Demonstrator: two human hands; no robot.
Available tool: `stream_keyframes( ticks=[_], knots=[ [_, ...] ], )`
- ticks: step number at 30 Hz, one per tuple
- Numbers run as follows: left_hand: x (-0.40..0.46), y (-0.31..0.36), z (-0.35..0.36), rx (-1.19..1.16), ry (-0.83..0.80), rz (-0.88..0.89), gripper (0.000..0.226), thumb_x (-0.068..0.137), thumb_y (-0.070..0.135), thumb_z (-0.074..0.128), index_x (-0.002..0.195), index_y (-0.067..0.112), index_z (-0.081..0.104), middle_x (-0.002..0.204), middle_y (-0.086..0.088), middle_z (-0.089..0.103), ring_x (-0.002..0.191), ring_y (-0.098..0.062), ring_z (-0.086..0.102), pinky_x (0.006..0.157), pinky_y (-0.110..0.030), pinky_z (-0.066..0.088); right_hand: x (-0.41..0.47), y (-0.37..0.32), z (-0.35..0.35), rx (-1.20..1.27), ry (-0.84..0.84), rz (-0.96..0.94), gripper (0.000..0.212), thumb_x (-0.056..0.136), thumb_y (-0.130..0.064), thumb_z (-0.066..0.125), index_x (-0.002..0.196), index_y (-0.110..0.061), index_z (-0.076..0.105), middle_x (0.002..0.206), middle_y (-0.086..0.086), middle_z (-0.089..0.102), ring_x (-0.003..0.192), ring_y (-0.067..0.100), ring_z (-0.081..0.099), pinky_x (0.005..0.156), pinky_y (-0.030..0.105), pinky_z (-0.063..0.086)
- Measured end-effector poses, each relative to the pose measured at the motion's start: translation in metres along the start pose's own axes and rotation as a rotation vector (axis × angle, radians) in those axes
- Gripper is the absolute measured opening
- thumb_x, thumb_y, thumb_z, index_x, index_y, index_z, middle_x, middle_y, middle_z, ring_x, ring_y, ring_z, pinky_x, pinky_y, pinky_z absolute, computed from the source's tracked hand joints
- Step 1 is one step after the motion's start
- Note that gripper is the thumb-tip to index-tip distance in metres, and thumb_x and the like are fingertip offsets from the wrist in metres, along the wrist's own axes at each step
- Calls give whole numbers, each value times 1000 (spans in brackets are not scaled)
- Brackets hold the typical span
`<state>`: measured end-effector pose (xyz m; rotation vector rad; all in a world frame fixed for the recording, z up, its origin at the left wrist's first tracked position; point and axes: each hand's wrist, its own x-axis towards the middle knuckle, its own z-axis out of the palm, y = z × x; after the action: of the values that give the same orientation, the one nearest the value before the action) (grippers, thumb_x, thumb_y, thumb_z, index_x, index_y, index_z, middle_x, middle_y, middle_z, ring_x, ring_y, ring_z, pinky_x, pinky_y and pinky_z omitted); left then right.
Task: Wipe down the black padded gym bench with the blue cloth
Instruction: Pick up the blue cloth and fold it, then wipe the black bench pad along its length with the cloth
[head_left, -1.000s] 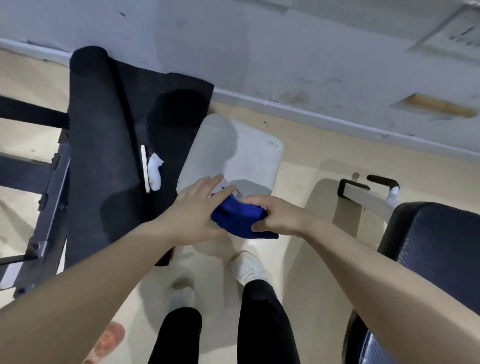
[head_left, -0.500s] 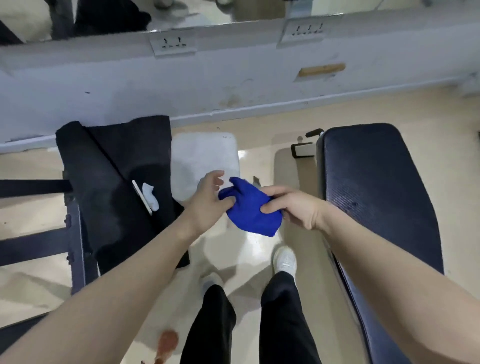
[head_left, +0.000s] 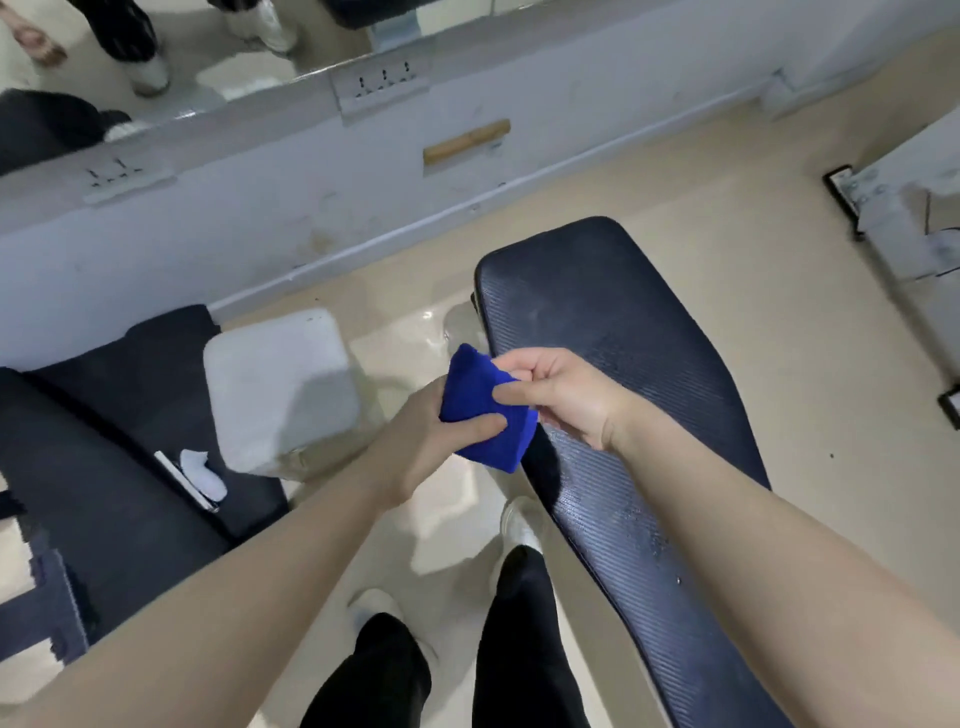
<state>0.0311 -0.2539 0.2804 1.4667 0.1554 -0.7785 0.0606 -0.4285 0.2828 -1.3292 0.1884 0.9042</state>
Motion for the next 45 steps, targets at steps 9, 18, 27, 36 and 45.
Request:
stream_keyframes(
  ticks=[9,18,27,36,45],
  knots=[
    [101,62,71,81,-306,-173,49,69,9,68,114,17,53,106,3,65,93,-11,65,80,-26,54,-32,-22,-131,161,53,46,87,75,2,69,139,-35,24,141,2,36,131,19,35,110,39,32],
    [192,59,79,667,-95,9,75,46,43,68,115,14,64,133,3,31,133,-14,30,109,-20,30,7,1,-150,330,127,-77,71,76,-16,67,131,-37,27,113,-1,58,94,20,60,84,42,51],
    [298,52,63,1030,105,176,76,78,32,65,142,5,34,137,-19,45,128,-33,41,107,-38,31,87,-2,-207,-959,775,-403,40,82,-12,66,121,-13,54,130,17,44,107,36,45,93,38,41],
    [371,21,34,1289,32,-239,98,68,56,67,145,16,21,143,-12,39,132,-29,38,110,-48,29,165,32,-271,-1534,756,-301,59,65,-18,80,117,-19,54,124,18,53,98,45,54,73,49,51],
    [356,11,17,1370,1,-412,126,61,64,73,141,47,-23,140,-15,35,125,-37,38,100,-50,35,159,54,-275,-1444,698,-326,76,57,8,72,121,-21,46,133,12,31,109,38,31,86,55,47]
  ],
)
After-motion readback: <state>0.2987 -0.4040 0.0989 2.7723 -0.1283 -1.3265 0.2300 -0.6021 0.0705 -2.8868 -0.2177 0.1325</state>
